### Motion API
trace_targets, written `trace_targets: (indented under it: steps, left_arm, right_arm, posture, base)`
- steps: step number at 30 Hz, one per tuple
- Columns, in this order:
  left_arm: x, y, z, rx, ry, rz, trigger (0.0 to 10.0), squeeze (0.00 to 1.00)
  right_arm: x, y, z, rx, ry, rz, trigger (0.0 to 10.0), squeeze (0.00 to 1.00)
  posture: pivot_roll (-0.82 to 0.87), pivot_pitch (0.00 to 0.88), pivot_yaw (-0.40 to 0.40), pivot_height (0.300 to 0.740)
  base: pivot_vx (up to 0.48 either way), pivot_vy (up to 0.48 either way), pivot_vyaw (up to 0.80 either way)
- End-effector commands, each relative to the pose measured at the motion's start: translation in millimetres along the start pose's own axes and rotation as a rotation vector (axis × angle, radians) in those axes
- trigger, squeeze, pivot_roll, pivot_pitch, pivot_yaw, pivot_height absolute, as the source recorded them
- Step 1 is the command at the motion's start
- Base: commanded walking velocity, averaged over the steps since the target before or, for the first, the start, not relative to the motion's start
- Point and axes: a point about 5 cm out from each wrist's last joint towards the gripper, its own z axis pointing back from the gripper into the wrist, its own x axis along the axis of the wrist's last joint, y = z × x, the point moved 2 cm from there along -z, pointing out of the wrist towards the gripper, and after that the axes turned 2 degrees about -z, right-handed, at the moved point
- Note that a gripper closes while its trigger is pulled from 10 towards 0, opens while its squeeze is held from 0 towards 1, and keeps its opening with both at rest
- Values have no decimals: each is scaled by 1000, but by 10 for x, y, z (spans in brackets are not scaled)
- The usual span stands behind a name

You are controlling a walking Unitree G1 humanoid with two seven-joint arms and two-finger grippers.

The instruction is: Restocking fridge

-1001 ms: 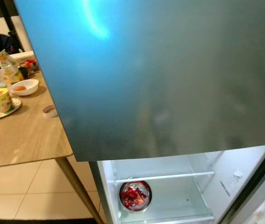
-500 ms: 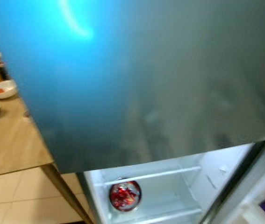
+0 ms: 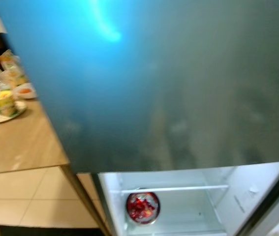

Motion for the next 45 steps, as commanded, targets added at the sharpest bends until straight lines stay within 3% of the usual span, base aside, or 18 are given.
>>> trace_targets:
  steps: [1,22,28,34,45]
  left_arm:
    - [-5,15,3,7,6,-2,10000,0]
    - [9,-24,-7,-15,-1,-12,10000,0]
    - [14,-30,-9,-21,-1,-13,10000,0]
    - [10,-5,-7,7,5,-34,10000,0]
    - [13,-16,-10,0,3,-31,10000,0]
  right_arm:
    - [13,-13,6,2,-4,-5,10000,0]
    - [44,-37,16,-3,-18,7,10000,0]
    - [53,-41,15,-6,-23,3,10000,0]
    - [60,-63,14,-37,-17,17,10000,0]
    - [75,-49,9,-25,-30,-2,10000,0]
  posture:
    - [-76,0,37,740]
    - [-77,0,37,740]
    - [-77,0,34,740]
    - [-77,0,34,740]
    - [-78,0,35,740]
  base:
    - [0,0,800]
    - [0,0,798]
    - [0,-462,794]
    - [0,0,797]
    - [0,0,0]
